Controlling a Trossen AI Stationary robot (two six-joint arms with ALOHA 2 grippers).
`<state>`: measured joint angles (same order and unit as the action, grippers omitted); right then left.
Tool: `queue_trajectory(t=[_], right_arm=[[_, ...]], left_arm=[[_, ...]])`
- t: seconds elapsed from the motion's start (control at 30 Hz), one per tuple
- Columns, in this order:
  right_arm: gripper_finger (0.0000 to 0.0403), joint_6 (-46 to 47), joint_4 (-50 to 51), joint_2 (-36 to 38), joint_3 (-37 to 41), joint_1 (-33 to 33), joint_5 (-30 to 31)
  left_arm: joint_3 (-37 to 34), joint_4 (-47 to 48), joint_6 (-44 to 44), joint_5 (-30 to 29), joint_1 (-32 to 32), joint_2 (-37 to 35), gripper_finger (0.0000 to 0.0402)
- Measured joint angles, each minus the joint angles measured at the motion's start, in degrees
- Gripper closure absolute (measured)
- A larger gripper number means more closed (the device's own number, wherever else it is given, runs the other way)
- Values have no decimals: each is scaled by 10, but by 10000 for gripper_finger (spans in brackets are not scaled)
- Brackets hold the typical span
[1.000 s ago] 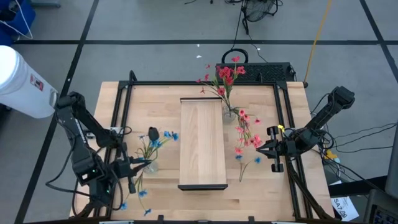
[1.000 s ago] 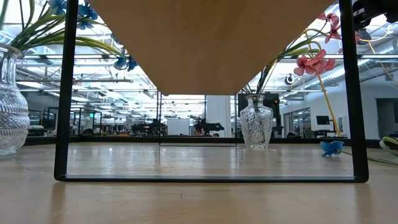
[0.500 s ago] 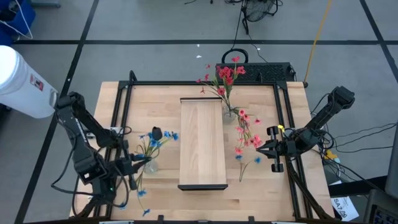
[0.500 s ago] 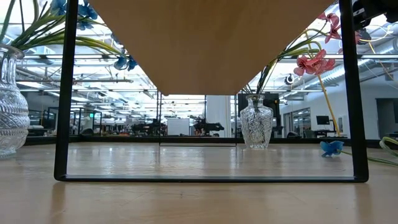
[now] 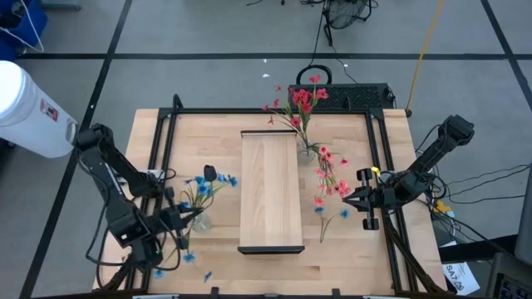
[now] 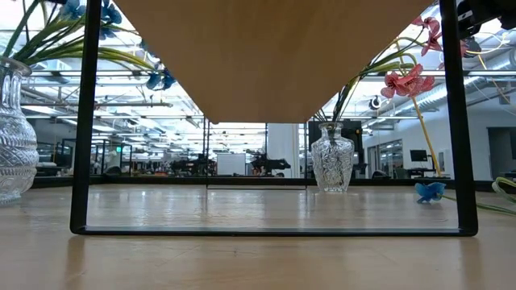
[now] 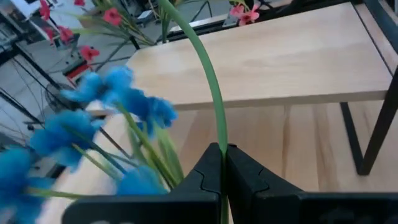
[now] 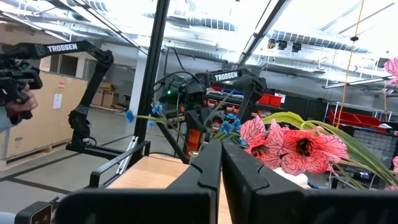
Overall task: Pick and place flowers into a vace then onto a shelf
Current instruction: Put the black flower into the left transparent vase
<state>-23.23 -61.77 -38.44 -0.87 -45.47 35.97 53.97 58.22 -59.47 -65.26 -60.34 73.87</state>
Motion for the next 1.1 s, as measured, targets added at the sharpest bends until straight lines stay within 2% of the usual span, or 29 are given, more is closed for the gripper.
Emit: queue_trajectory(t=[0.5,0.63,0.83,0.97,1.1], right_arm=[[394,0,4,0,0,0,0],[394,0,4,0,0,0,0],[394,0,4,0,0,0,0],[394,0,4,0,0,0,0],[394,0,4,0,0,0,0]], left_arm=[[-140,-244,19,-9,0,0,391],[-150,-248,2,6,0,0,396],[-150,-254,-17,15,0,0,381],[-150,-254,-24,53,0,-1,392],[-150,-255,-32,55,-1,-4,393]])
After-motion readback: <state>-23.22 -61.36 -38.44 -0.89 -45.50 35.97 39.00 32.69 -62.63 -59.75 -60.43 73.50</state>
